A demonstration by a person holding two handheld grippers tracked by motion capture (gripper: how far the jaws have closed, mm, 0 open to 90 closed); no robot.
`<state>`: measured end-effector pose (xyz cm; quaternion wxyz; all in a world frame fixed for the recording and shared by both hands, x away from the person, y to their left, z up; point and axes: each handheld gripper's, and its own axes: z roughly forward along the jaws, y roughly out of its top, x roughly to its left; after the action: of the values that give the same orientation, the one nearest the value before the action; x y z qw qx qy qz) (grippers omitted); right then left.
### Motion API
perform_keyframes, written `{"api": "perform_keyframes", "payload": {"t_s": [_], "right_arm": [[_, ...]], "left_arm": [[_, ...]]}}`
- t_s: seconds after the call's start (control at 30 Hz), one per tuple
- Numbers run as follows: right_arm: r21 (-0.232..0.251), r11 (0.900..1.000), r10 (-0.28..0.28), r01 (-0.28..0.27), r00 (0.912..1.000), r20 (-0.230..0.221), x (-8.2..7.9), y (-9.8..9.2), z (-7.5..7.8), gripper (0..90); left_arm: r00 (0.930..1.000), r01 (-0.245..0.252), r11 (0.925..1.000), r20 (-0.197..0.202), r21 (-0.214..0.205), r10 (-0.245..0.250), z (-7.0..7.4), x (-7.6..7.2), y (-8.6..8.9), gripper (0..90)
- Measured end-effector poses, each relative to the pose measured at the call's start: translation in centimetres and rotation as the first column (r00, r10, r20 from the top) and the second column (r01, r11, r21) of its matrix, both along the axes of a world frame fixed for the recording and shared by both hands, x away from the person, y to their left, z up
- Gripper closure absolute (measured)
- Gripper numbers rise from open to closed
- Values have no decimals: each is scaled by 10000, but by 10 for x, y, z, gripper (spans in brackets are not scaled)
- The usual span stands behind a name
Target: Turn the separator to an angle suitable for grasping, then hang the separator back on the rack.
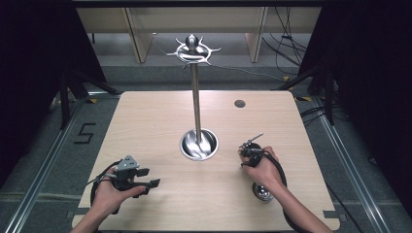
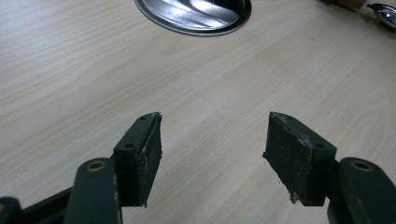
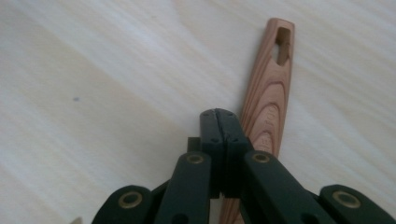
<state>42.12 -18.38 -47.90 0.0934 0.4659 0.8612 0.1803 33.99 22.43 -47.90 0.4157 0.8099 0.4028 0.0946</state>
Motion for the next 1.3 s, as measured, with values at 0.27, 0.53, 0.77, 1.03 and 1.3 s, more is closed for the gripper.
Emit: {"api": "perform_keyframes", "payload": {"t_s": [0.27, 0.53, 0.77, 1.03, 1.3], "right_arm": [[591, 9971, -479, 478, 9988, 17, 0, -9, 12, 816], [-11, 9937, -1119, 1119, 9935, -203, -4, -29, 31, 625], [185, 9922, -1227, 1233, 9919, -343, -7, -33, 35, 618], [-322, 9916, -1288, 1256, 9819, -1385, -9, -29, 30, 615], [-580, 9917, -1237, 1149, 9751, -1838, -15, -26, 34, 624]], "left_arm": [[10000, -36, 9998, 32, -173, 37, 0, -1, -3, 355], [10000, 58, 10000, -73, -48, -59, 1, 2, -3, 356], [10000, 81, 9999, 38, -100, -80, 2, 0, -2, 356], [9999, -114, 9999, 29, 33, 114, 2, 5, -3, 357], [9999, -38, 10000, 97, -48, 39, 1, 3, -6, 357]]}}
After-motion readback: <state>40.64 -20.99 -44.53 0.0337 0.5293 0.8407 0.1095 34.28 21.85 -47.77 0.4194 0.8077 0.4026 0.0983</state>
